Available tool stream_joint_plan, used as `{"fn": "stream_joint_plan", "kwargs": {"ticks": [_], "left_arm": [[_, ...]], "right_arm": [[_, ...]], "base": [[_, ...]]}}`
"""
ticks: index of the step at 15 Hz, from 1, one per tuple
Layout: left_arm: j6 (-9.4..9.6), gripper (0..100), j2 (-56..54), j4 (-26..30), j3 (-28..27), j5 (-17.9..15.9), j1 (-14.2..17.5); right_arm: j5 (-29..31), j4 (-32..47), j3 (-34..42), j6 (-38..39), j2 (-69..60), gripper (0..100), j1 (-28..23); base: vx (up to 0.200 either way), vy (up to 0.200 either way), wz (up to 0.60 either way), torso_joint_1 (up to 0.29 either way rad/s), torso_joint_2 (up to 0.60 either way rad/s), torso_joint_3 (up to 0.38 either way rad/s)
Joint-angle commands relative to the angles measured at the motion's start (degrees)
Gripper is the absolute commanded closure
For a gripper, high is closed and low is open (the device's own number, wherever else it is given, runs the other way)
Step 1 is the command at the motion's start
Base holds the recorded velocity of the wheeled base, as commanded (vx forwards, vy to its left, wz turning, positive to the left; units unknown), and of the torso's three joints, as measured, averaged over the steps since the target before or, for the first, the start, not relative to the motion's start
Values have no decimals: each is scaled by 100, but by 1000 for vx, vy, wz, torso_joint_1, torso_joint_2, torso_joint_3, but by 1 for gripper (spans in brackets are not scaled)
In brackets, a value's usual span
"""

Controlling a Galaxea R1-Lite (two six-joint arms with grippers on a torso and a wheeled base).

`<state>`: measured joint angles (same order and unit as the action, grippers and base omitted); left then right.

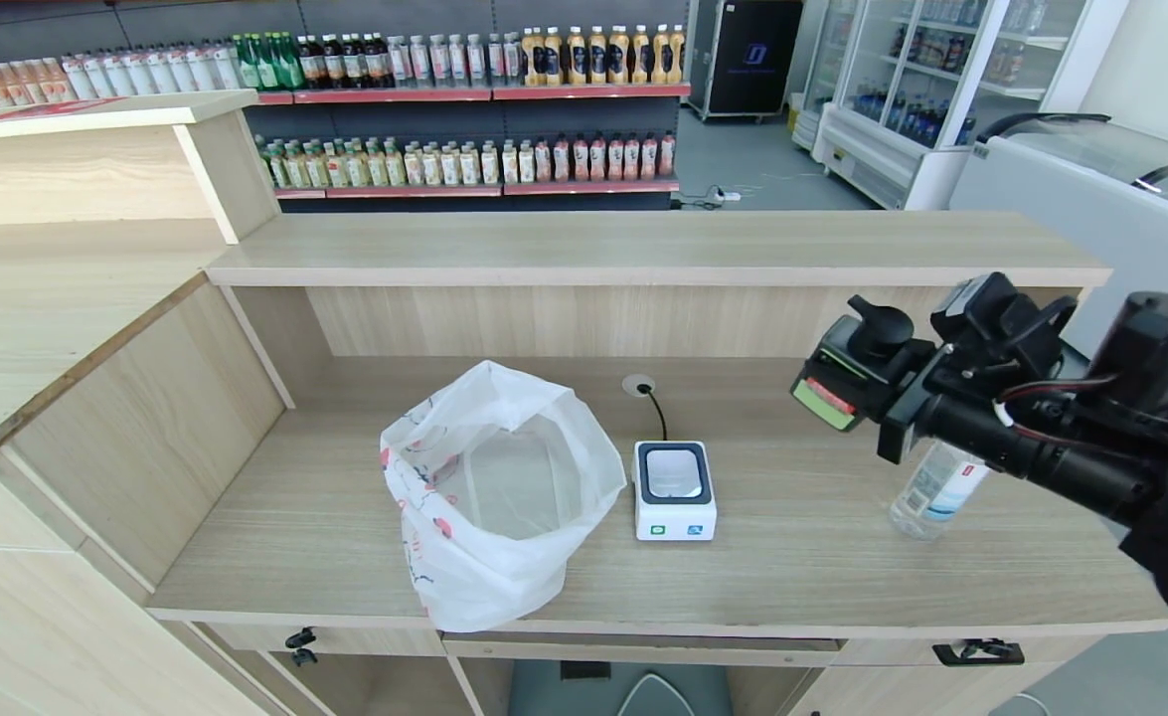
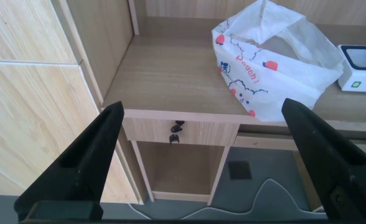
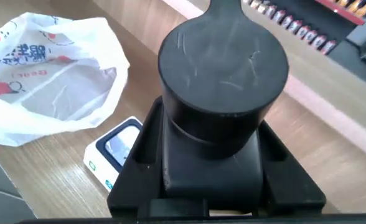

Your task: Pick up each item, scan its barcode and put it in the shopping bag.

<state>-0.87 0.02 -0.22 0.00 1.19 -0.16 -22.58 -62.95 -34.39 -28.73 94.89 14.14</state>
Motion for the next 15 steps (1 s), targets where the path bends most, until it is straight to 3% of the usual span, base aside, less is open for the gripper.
{"fn": "stream_joint_plan", "kwargs": {"ticks": [1,3,7,11,12,13,15], "left_arm": [[-1,0,-2,-4,0,4,-2],[-1,0,-2,-4,0,4,-2],[-1,0,-2,-4,0,4,-2],[-1,0,-2,-4,0,4,-2],[-1,0,-2,-4,0,4,-2],[-1,0,-2,-4,0,4,-2],[-1,0,-2,-4,0,4,-2]], "right_arm": [[377,626,-85,-660,-1298,100,396],[386,749,-112,-976,-1544,100,519],[377,1567,205,-3859,-2449,100,326],[-484,2358,319,-6285,-3143,100,247],[-502,2358,319,-6338,-3152,100,247],[-836,2384,99,-7665,-3284,100,335],[-1179,2349,90,-8412,-3214,100,476]], "base": [[0,0,0,0,0,0],[0,0,0,0,0,0],[0,0,0,0,0,0],[0,0,0,0,0,0],[0,0,0,0,0,0],[0,0,0,0,0,0],[0,0,0,0,0,0]]}}
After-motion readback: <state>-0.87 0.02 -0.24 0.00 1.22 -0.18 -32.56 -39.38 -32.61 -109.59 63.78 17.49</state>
